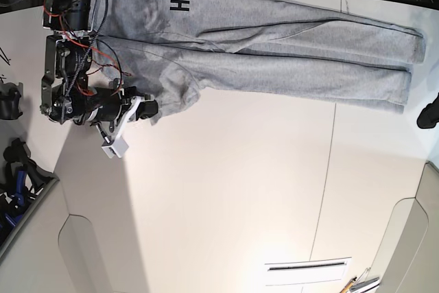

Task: Fold the T-shirt properly
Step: 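Release the shirt and move the right gripper to the folded strip's end, then grasp the strip end with the right gripper and the other end with the left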

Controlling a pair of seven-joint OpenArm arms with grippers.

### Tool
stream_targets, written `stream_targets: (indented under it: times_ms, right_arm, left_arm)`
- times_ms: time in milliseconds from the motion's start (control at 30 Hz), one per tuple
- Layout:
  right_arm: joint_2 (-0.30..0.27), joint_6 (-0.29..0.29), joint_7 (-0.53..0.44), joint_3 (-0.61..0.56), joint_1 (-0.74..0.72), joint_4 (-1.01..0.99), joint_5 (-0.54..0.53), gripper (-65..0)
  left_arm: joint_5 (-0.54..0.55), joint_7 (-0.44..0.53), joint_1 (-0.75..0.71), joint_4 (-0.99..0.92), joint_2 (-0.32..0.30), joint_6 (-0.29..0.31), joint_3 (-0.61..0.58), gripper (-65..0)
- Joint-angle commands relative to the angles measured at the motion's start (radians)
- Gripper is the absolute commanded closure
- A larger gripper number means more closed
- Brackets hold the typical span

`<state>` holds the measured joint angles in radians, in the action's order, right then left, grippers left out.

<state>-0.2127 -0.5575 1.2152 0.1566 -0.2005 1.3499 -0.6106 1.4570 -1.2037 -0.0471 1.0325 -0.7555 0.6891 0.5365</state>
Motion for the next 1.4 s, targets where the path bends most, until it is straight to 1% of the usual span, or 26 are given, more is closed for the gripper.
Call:
stream_targets:
  times_ms: [0,133,267,367,433,533,633,967,1000,1033,1067,1100,1133,1367]
  right_arm:
    - [0.003,-0.007,-0.004,0.003,0.000,0.064,-0.025,0.0]
    - [0.047,-0.007,-0.002,0.003,0.121,0.299,-0.025,0.0]
    - [0.113,-0.007,0.001,0.003,0.269,0.525,-0.025,0.0]
    - [0.149,-0.007,0.002,0.003,0.383,0.647,-0.027,0.0]
    - [0.160,-0.007,0.002,0.003,0.456,0.703,-0.033,0.0]
    - [0.161,-0.007,0.002,0.003,0.543,0.743,-0.051,0.0]
    - [0.160,-0.008,0.001,0.003,0.594,0.744,-0.051,0.0]
    - [0.160,-0.008,0.001,0.003,0.616,0.743,-0.051,0.0]
    - [0.160,-0.008,0.001,0.003,0.616,0.743,-0.051,-8.9]
    - [0.161,-0.008,-0.003,0.003,0.616,0.743,-0.052,-20.0]
    - [0.160,-0.008,-0.010,0.003,0.616,0.743,-0.052,-28.6]
    - [0.160,-0.008,-0.012,0.003,0.616,0.744,-0.052,-34.3]
    - [0.160,-0.008,-0.011,0.003,0.613,0.744,-0.051,-36.0]
    - [0.160,-0.008,-0.011,0.003,0.608,0.745,-0.051,-36.0]
  left_arm:
    - [0.026,0.018,0.013,0.016,-0.031,0.009,0.009,-25.5]
    - [0.026,0.018,0.013,0.016,-0.031,0.009,0.009,-25.5]
    - [0.026,0.018,0.013,0.016,-0.031,0.009,0.009,-25.5]
    - [0.026,0.018,0.013,0.016,-0.031,0.009,0.009,-25.5]
    - [0.026,0.018,0.013,0.016,-0.031,0.009,0.009,-25.5]
    - [0.026,0.018,0.013,0.016,-0.031,0.009,0.009,-25.5]
    - [0.026,0.018,0.013,0.016,-0.031,0.009,0.009,-25.5]
    - [0.026,0.018,0.013,0.016,-0.031,0.009,0.009,-25.5]
    - [0.026,0.018,0.013,0.016,-0.031,0.009,0.009,-25.5]
    - [0.026,0.019,0.013,0.016,-0.031,0.009,0.009,-25.6]
    - [0.026,0.019,0.013,0.016,-0.031,0.009,0.009,-25.6]
    - [0.026,0.019,0.013,0.016,-0.031,0.009,0.009,-25.6]
    - [0.026,0.019,0.013,0.016,-0.032,0.009,0.009,-25.6]
    - [0.026,0.018,0.010,0.016,-0.032,0.009,0.009,-25.6]
